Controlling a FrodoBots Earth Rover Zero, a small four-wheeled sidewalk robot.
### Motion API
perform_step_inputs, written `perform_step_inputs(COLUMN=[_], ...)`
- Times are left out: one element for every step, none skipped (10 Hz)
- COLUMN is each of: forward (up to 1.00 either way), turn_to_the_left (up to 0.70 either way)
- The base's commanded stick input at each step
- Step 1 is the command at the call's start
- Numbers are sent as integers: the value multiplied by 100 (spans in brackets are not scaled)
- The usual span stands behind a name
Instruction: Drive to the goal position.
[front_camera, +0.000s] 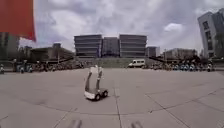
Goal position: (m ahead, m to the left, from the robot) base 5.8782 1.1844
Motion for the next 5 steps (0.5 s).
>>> perform_step_inputs(forward=[36,75,85,85,85], turn_to_the_left=[-74,-46,-36,-36,-36])
